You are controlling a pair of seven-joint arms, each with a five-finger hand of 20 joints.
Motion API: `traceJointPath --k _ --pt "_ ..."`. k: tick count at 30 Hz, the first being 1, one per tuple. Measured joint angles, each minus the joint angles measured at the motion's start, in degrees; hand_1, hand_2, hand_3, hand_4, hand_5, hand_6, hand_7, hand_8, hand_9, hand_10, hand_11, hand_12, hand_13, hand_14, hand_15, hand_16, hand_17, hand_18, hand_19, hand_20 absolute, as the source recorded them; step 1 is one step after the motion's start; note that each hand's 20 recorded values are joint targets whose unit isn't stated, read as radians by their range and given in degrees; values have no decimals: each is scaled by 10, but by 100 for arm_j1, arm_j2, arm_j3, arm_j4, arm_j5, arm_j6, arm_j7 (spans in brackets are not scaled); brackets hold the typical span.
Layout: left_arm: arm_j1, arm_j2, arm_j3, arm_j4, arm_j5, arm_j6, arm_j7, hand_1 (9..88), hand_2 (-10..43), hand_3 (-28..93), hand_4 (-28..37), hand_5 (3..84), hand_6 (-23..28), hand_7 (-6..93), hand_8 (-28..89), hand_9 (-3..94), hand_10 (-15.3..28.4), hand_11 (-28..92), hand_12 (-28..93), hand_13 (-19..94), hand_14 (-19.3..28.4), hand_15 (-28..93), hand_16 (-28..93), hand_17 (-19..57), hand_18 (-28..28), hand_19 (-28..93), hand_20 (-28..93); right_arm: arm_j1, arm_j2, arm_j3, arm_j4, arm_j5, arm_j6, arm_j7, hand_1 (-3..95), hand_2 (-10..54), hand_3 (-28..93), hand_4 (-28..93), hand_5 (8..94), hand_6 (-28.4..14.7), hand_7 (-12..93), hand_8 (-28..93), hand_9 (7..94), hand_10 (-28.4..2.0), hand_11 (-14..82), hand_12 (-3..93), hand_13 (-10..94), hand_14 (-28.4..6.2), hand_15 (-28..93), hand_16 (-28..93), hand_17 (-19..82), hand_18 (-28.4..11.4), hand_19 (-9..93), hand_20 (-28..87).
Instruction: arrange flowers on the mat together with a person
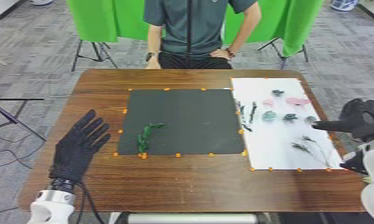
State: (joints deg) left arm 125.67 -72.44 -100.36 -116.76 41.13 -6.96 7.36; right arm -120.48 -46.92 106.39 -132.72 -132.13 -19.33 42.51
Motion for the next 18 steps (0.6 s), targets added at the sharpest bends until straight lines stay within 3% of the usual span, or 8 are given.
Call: traceJointPath --k 4,11,18 --pt "0 -2 -18 0 3 -2 -18 290 -26 678 -242 297 25 200 -104 256 112 174 169 212 127 224 29 -101 204 431 105 -86 22 -2 11 146 -102 374 338 -95 502 -282 564 -36 401 -146 621 -141 582 360 607 -123 780 234 238 -223 790 436" --pt "-43 -1 -14 10 5 -7 -72 290 -26 679 -241 297 24 201 -105 257 112 174 169 213 127 224 29 -101 203 431 105 -94 -19 -211 346 375 -183 456 315 -95 580 -283 571 -34 397 -149 624 -138 580 369 614 -119 780 240 246 -221 797 430" --pt "-68 4 -2 12 6 -10 -100 289 -26 680 -242 297 25 201 -105 256 112 175 170 213 127 225 29 -101 203 430 105 -115 -105 -482 629 152 -156 456 325 -95 584 -283 532 -38 392 -151 592 -145 566 366 586 -118 762 230 227 -218 782 421"
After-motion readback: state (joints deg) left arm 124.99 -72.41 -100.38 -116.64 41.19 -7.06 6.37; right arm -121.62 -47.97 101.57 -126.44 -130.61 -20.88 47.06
